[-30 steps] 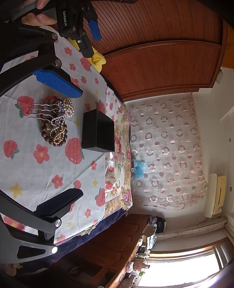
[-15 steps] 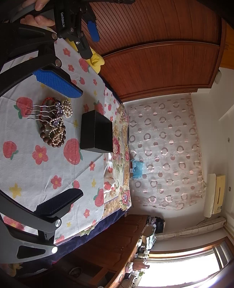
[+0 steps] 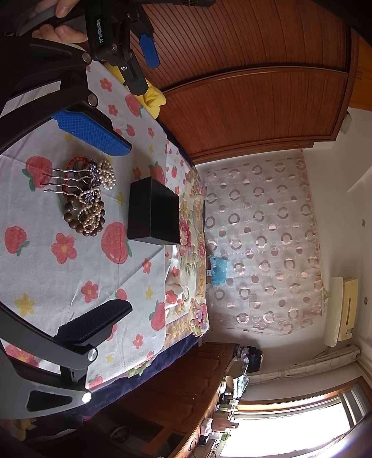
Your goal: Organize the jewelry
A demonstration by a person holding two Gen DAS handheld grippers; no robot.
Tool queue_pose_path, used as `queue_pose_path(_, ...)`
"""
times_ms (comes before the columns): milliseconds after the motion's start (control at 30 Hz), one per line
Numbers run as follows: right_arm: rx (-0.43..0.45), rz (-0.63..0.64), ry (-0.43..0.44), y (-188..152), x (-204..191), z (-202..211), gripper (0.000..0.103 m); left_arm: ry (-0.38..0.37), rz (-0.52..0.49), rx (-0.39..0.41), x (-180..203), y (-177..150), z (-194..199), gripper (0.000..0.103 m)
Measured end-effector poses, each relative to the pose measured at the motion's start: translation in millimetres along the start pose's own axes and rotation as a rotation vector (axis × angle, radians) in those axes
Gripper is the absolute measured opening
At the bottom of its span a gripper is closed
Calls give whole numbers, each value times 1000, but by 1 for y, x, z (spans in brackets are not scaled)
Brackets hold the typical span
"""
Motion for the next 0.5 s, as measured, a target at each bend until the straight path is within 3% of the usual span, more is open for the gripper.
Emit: queue_pose_path(500, 3, -3, 3, 0, 0, 0, 101, 2, 0, 2, 1, 1, 1, 96)
Point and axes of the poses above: each gripper's, at about its wrist camera, not at the fingertips, and z roughly against the way its jaws point, x to its right, y to its top, the point moved 8 cm from there along -z, roughly the way its jaws point, and after that the axes turned 15 degrees about y, right-handed, at the moved point
